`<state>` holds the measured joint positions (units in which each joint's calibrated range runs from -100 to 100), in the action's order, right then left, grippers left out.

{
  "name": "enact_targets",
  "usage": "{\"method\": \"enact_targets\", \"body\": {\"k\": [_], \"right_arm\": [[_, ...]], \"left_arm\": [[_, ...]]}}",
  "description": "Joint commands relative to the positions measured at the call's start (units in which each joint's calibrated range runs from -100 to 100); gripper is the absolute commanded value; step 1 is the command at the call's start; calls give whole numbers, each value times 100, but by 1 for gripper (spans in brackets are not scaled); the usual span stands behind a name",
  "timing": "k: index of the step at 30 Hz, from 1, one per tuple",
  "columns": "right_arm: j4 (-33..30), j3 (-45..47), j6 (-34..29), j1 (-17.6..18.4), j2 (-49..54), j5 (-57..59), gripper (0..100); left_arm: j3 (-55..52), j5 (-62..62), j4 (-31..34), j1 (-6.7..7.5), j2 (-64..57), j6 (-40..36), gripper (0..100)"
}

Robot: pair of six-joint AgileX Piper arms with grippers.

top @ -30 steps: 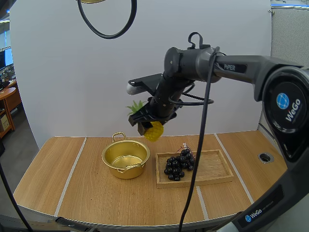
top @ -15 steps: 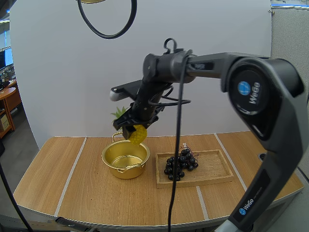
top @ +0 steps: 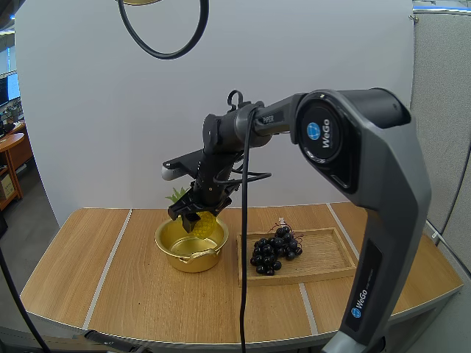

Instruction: Open the pot, put the pineapple inside, and close it

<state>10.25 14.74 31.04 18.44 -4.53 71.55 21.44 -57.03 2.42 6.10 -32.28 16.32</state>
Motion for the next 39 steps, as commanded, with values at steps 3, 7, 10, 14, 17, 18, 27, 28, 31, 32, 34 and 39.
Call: {"method": "enact_targets", "body": {"k": [3,7,10,14,17,18,27,28,31,32,34,39], "right_arm": [[-63,-77,56,14,-166,-326,0],[-69,-287,56,38,-339,-164,0],[-69,-392,56,58,-441,-62,0],[-69,-440,56,58,-570,-39,0],[-69,-442,56,69,-689,-54,0],[-69,-442,56,78,-742,-54,0],[-69,-442,56,101,-1090,-54,0],[-69,-442,56,101,-1103,-54,0],[-69,-442,43,101,-1103,-39,0],[-69,-442,43,101,-1103,-39,0],[-48,-442,31,101,-1103,-38,0],[-39,-442,31,101,-1103,230,0]], "left_arm": [[46,204,50,-6,-20,-15,0],[46,204,50,-6,-20,-15,0],[46,204,50,-6,-20,-15,0],[46,204,50,-6,-20,-15,0],[46,204,50,-6,-20,-15,0],[46,204,50,-6,-20,-15,0],[46,204,50,-6,-20,-15,0],[46,204,50,-6,-20,-15,0],[46,204,50,-6,-20,-15,0],[46,204,50,-6,-20,-15,0],[46,204,50,-6,-20,-15,0],[46,204,50,-6,-20,-15,0]]}}
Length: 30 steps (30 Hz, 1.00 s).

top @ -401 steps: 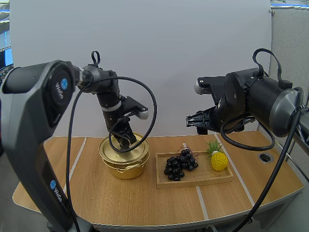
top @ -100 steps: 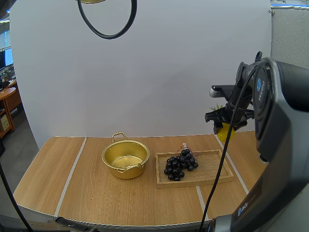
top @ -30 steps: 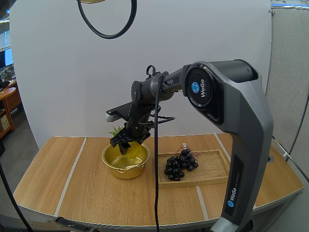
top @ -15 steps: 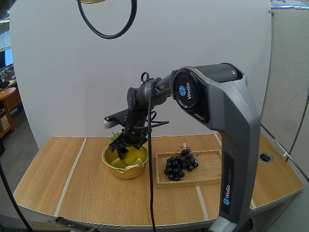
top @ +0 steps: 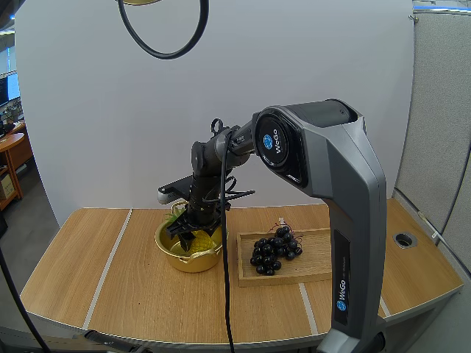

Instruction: Open the pot, put the pineapple inside, and close it

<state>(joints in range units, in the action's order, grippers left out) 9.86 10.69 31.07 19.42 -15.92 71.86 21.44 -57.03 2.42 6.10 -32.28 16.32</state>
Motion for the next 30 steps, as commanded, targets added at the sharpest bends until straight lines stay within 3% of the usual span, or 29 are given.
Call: {"method": "enact_targets", "body": {"k": [1,30], "right_arm": [[0,-37,28,3,37,286,0],[0,-37,28,3,37,402,0]], "left_arm": [[46,204,50,-6,-20,-15,0],[46,204,50,-6,-20,-15,0]]}}
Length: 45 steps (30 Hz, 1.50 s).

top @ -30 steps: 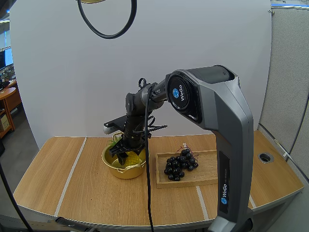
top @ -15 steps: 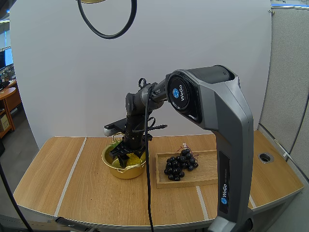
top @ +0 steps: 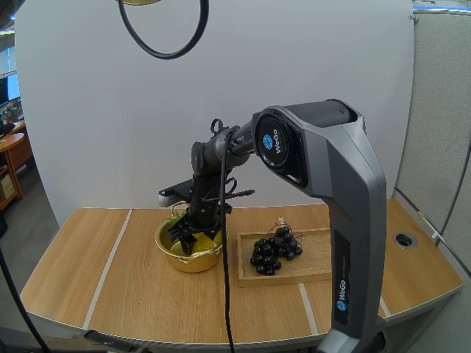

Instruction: Open the pot, put the pineapple inside, and close it

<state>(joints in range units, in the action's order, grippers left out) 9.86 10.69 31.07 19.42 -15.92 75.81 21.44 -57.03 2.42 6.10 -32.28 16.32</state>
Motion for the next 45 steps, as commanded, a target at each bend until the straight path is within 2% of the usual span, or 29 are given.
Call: {"method": "enact_targets", "body": {"k": [1,6,8,13,15,32,45], "right_arm": [[0,-37,28,3,37,7,0],[0,-37,28,3,50,196,0],[0,-37,28,3,62,218,8],[0,-37,28,3,62,263,78],[0,-37,28,3,62,263,100],[-31,-37,28,3,133,156,100],[-72,-37,28,3,1608,420,100]], "left_arm": [[46,204,50,-6,-20,-15,0],[46,204,50,-6,-20,-15,0],[46,204,50,-6,-20,-15,0],[46,204,50,-6,-20,-15,0],[46,204,50,-6,-20,-15,0],[46,204,50,-6,-20,-15,0],[46,204,50,-6,-20,-15,0]]}}
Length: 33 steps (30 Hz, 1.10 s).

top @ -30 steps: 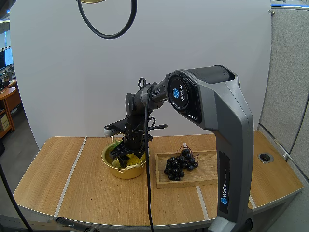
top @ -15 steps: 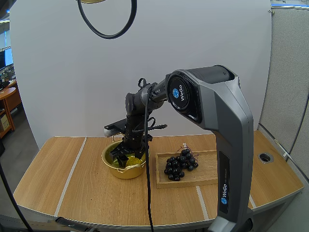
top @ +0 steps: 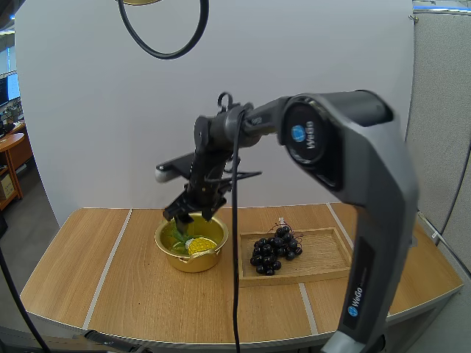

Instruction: Open the pot, put the pineapple inside, and close it

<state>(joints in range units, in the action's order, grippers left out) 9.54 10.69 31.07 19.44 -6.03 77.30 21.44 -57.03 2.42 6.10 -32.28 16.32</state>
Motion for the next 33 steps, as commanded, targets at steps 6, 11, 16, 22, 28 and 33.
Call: {"method": "enact_targets", "body": {"k": [6,11,16,22,28,33], "right_arm": [[-40,-37,28,1,1274,871,100],[-51,-37,28,1,1733,1611,100],[-209,224,19,1,2237,1778,100],[-520,756,-111,1,2918,1778,100],[-683,1253,-221,-94,3827,1943,100],[-683,1528,-245,-194,4608,2165,100]], "left_arm": [[46,204,50,-6,-20,-15,0],[46,204,50,-6,-20,-15,0],[46,204,50,-6,-20,-15,0],[46,204,50,-6,-20,-15,0],[46,204,50,-6,-20,-15,0],[46,204,50,-6,-20,-15,0]]}}
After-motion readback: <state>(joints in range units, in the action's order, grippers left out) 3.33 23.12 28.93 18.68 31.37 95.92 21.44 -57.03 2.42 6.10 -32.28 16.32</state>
